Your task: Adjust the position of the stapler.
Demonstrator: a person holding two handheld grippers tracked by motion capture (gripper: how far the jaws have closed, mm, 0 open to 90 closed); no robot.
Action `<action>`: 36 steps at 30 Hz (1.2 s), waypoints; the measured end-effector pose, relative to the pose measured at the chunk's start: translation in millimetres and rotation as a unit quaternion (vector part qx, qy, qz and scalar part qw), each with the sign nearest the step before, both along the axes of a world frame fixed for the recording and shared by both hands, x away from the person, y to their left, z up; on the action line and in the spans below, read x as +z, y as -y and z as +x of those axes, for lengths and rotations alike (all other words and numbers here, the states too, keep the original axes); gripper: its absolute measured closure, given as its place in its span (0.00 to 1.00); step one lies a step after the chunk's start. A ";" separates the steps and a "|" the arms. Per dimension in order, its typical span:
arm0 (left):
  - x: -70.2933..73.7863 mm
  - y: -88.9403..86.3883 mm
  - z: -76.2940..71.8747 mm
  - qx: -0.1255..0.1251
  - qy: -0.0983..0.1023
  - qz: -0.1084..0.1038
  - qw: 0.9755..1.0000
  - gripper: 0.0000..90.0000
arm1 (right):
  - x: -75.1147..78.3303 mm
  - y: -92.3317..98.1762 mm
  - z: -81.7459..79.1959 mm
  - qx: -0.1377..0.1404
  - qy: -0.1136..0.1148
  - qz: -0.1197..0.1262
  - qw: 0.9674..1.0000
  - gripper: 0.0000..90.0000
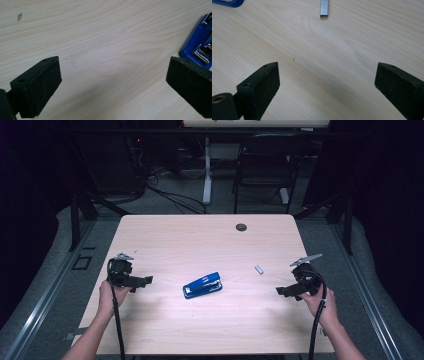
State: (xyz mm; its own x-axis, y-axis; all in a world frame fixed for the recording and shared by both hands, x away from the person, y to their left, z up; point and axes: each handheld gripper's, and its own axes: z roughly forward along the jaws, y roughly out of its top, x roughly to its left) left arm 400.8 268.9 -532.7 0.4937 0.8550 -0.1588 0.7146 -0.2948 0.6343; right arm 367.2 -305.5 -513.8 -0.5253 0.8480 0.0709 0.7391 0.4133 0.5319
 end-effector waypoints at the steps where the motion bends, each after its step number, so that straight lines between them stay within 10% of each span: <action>1: -0.1 1.0 0.4 -0.004 0.001 0.002 1.000 0.00 | -0.6 -0.1 0.3 0.001 -0.002 0.004 1.000 0.06; 19: 6.9 19.9 7.0 -0.042 0.005 -0.009 0.999 0.00 | -3.6 -1.3 5.3 0.011 -0.026 -0.003 1.000 0.05; 36: 12.9 67.4 15.7 -0.124 0.010 -0.010 0.992 0.00 | -3.2 -2.0 5.9 0.019 -0.036 -0.005 0.999 0.05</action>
State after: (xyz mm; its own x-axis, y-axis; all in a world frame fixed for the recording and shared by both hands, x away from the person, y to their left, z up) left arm 416.5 201.6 -519.8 0.6915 0.7037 -0.1630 0.6091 -0.4468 0.6553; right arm 373.1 -303.6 -517.0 -0.5509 0.8284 0.1007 0.7587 0.4469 0.4740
